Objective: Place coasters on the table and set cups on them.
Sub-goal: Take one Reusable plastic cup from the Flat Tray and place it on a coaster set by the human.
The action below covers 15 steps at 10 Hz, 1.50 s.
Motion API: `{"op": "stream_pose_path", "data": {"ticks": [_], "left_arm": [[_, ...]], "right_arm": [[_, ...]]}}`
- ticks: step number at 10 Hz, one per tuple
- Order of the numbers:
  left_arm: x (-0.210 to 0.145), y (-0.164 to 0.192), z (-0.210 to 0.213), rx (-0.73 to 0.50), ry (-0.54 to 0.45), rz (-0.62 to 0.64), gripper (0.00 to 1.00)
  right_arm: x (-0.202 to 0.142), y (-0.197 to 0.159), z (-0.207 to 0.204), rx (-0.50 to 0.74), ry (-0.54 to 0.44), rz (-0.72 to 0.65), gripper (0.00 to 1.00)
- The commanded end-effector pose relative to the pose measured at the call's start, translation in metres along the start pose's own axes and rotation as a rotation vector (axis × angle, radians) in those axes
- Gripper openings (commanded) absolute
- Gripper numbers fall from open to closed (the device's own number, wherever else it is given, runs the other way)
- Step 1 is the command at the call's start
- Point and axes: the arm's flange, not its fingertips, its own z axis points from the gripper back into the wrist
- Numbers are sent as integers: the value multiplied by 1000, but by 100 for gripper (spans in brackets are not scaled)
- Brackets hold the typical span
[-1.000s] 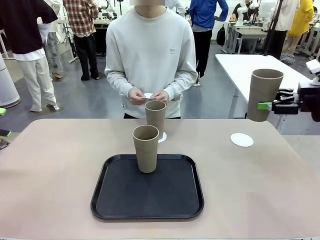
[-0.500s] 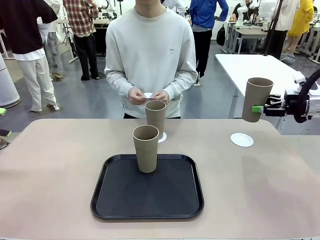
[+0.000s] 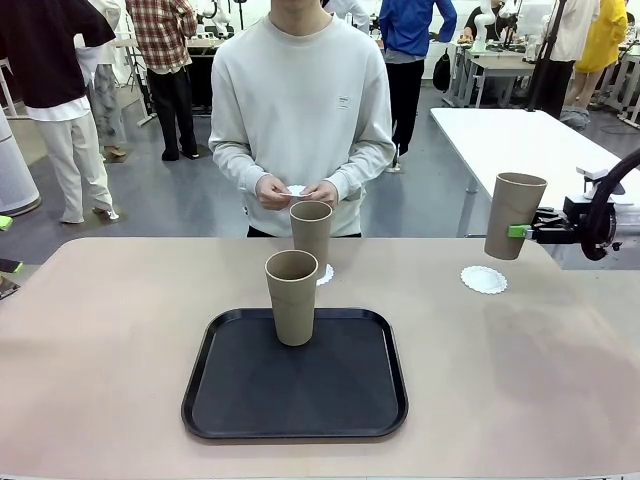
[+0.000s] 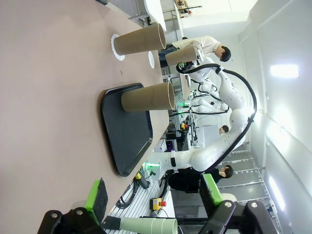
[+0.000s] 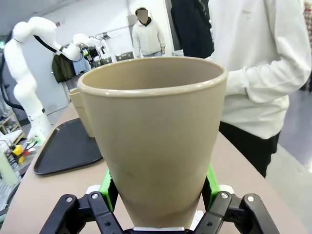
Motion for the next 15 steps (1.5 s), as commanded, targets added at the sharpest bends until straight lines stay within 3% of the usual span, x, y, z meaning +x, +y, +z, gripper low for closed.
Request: {"op": "stream_pose_path", "data": {"ticks": [1, 7, 13, 15], "left_arm": [[-1, -1, 2, -5, 8, -16, 100], [-1, -1, 2, -5, 8, -16, 100], [-1, -1, 2, -5, 8, -16, 100], [-1, -1, 2, -5, 8, -16, 100]], "right_arm": [[1, -11, 5, 12, 1, -25, 82], [-8, -5, 3, -2, 3, -11, 82], [-31, -28, -17, 38, -99, 105, 82], [-40, -30, -19, 35, -62, 126, 82]]}}
